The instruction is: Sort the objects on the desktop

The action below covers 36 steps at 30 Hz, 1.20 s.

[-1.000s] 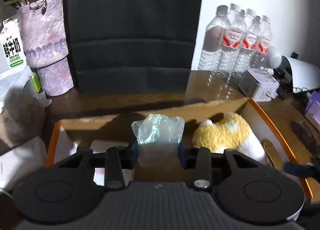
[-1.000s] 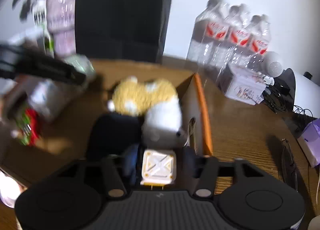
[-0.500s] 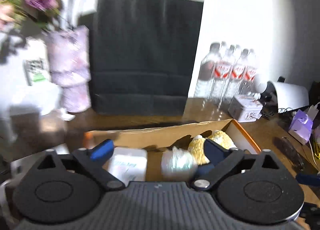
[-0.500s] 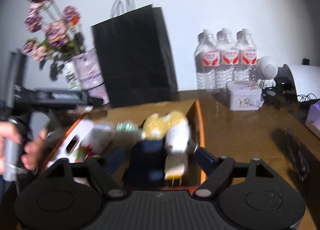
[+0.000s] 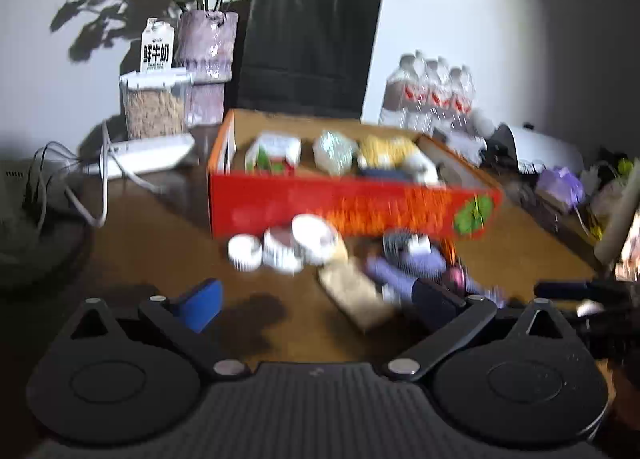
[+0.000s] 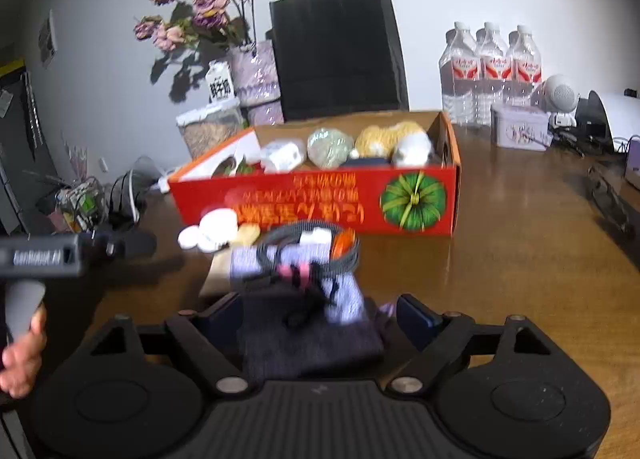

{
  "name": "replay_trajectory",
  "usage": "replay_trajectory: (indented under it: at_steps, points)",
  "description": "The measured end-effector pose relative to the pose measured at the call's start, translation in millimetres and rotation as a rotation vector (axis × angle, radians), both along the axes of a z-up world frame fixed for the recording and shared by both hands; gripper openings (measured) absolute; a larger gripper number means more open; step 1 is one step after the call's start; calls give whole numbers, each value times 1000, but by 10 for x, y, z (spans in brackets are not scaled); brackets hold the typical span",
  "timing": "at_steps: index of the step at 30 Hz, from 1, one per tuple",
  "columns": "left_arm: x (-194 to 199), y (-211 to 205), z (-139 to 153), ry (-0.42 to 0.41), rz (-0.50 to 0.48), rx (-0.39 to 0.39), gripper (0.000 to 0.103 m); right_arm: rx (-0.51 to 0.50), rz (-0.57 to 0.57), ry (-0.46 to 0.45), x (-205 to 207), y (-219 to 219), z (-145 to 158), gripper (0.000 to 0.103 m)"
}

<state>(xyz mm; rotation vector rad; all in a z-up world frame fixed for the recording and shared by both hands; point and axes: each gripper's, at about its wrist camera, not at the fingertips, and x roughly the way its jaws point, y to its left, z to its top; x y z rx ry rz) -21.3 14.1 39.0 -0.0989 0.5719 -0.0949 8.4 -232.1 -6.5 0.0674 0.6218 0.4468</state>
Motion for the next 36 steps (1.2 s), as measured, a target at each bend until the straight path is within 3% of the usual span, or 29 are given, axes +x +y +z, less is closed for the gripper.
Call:
replay_trajectory:
  at_steps: [5, 16, 26, 36]
  points:
    - [-80, -38, -153, 42, 12, 42, 103, -17, 16, 3, -104, 22, -105, 87]
    - [-85, -52, -255, 79, 26, 33, 103, 47, 2, 38, -92, -99, -171, 89]
    - [-44, -77, -256, 82, 20, 31, 103, 40, 1, 46, -80, -74, -181, 89]
    - [262, 92, -92, 35, 102, 73, 103, -26, 5, -51, 142, 64, 64, 89]
